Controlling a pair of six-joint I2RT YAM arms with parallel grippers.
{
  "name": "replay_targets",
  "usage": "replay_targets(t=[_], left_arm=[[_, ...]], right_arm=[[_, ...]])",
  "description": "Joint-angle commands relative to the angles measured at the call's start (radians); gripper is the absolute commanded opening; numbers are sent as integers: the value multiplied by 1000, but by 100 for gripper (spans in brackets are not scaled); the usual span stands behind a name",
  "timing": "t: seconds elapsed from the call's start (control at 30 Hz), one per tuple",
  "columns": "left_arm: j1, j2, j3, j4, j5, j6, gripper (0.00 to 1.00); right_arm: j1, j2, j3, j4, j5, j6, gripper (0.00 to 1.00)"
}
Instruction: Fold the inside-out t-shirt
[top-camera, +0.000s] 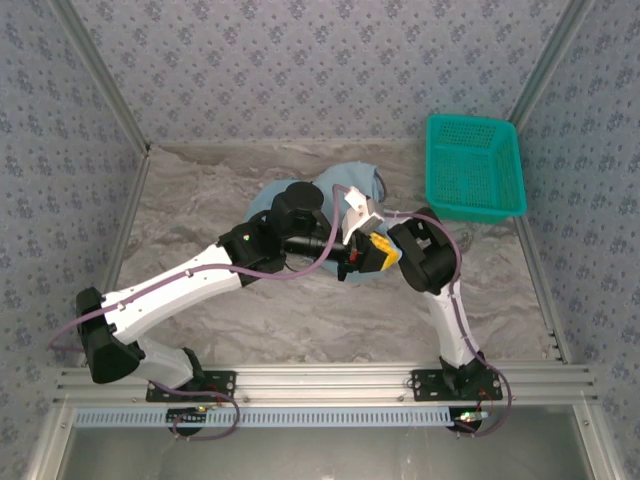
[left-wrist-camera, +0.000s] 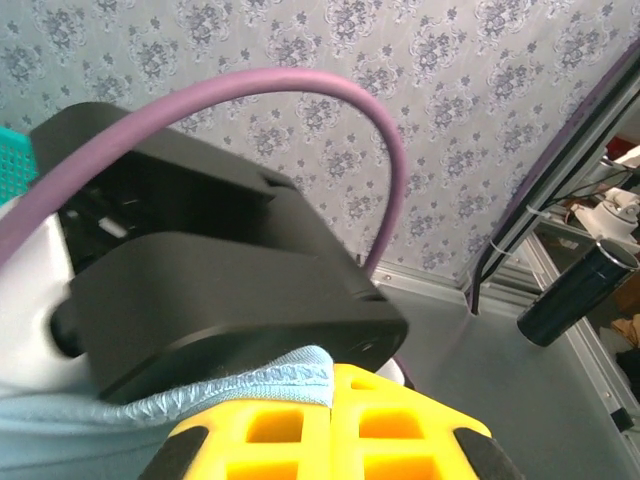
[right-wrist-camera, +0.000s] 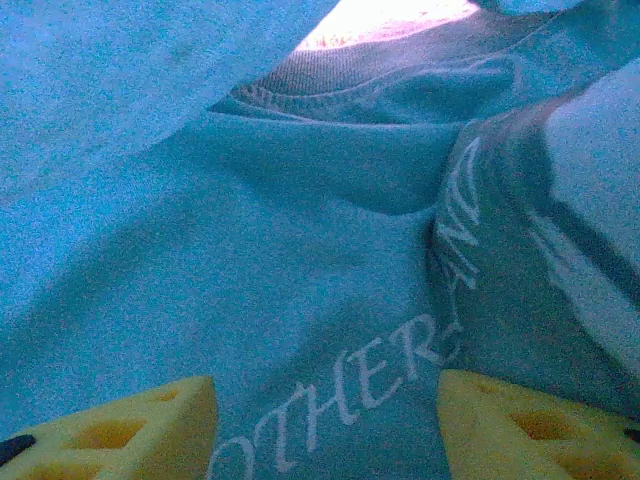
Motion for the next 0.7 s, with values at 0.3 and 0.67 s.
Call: replay_targets(t=[0.3,0.67], left_arm=[[-53,-10,77,91,200,-44,0],[-53,-2,53,99,198,-51,0]], right_arm=[[-26,116,200,-173,-102,17,75],[-19,256,448,-372,-98,103,79]])
